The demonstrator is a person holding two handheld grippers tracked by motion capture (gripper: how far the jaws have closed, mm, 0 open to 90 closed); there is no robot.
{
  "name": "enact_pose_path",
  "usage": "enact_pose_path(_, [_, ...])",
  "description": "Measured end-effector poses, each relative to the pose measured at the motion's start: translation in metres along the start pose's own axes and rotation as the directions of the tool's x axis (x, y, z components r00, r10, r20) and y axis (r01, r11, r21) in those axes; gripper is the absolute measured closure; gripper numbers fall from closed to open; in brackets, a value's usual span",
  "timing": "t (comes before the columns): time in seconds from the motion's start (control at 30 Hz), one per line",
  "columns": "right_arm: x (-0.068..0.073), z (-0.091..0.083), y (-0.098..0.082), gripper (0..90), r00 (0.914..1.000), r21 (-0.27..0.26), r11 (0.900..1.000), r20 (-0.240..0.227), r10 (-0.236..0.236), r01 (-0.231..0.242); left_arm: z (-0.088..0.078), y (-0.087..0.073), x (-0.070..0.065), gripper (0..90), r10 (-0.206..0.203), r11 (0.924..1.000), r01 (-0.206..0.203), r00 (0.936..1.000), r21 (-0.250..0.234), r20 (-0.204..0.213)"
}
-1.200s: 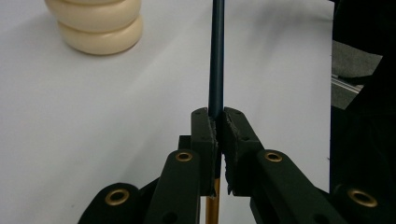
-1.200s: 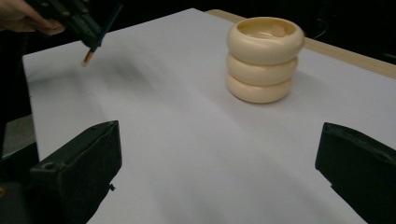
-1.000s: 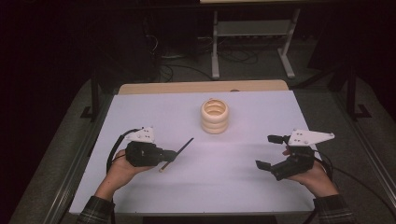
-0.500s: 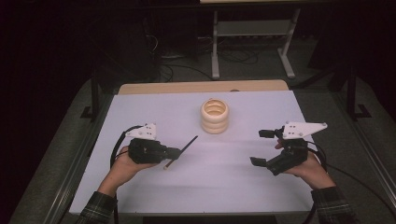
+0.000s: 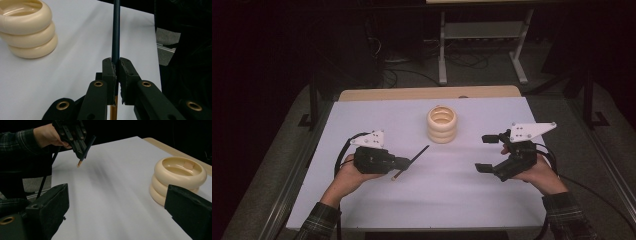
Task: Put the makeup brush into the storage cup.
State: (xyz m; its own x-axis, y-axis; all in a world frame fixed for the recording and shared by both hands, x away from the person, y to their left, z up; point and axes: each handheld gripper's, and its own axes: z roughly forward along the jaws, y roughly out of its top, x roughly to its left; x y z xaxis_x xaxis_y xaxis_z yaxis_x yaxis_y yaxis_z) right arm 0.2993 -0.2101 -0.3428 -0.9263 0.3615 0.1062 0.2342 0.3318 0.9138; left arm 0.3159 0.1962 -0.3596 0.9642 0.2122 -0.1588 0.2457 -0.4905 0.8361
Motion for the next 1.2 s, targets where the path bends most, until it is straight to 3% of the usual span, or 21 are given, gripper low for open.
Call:
enact_pose_path(0.8, [-0.004, 0.019, 0.028, 12.3, 0.9967, -0.002, 0.999, -0.072, -0.039, 0.039, 0.011, 0.024, 0.001, 84.0, 0.049, 0.9988, -0.049, 0.9983, -0.001, 0.031])
enact_pose_path(1.2, [-0.002, 0.034, 0.036, 14.9, 0.9912, 0.002, 0.999, -0.127, -0.038, 0.038, 0.021, 0.024, -0.002, 84.0, 0.049, 0.9986, -0.051, 0.9971, 0.017, 0.058])
